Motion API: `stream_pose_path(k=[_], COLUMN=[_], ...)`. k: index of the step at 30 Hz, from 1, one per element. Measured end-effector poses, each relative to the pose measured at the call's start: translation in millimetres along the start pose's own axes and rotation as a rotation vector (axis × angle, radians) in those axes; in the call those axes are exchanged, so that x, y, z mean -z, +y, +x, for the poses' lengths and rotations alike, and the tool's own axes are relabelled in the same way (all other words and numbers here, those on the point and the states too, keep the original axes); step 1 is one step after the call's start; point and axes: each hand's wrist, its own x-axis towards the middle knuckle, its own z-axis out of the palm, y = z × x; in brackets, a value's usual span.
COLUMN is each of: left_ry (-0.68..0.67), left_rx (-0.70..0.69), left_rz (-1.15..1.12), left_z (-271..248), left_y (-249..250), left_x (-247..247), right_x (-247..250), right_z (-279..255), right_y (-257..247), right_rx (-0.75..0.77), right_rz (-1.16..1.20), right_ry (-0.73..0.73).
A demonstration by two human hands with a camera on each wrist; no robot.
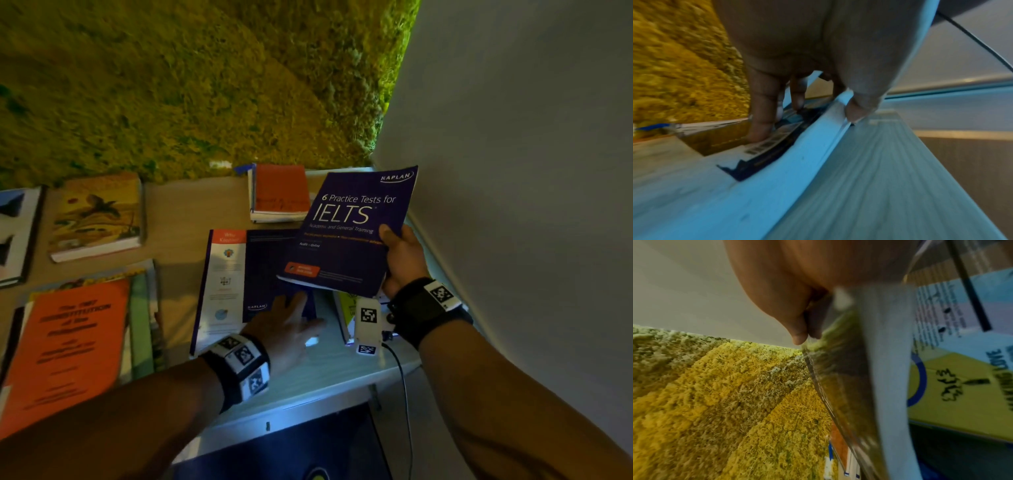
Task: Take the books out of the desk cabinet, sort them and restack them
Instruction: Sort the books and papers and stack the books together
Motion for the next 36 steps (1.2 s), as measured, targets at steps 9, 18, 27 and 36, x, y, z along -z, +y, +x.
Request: stream_pose_path(k=[9,18,27,36], left_ry=[0.194,0.843,1.125,0.371], left_rx=[0.051,0.490,0.469,0.856], left_rz=[-0.068,-1.166,-1.962,-1.649], left_z=[-36,-48,-89,-112], left_y=[-21,-81,-97,-87], left_x=[-6,83,40,-3], right_x=[-28,-79,-101,-66], right_z=[-11,-40,-53,-33], right_y=[-15,-27,-1,89], right_rx=[-0.010,-0.094,-0.233,-0.425], right_rz=[0.180,0.332,0.232,-0.339], right_ry=[-0.110,-0.267,-0.387,-0.301])
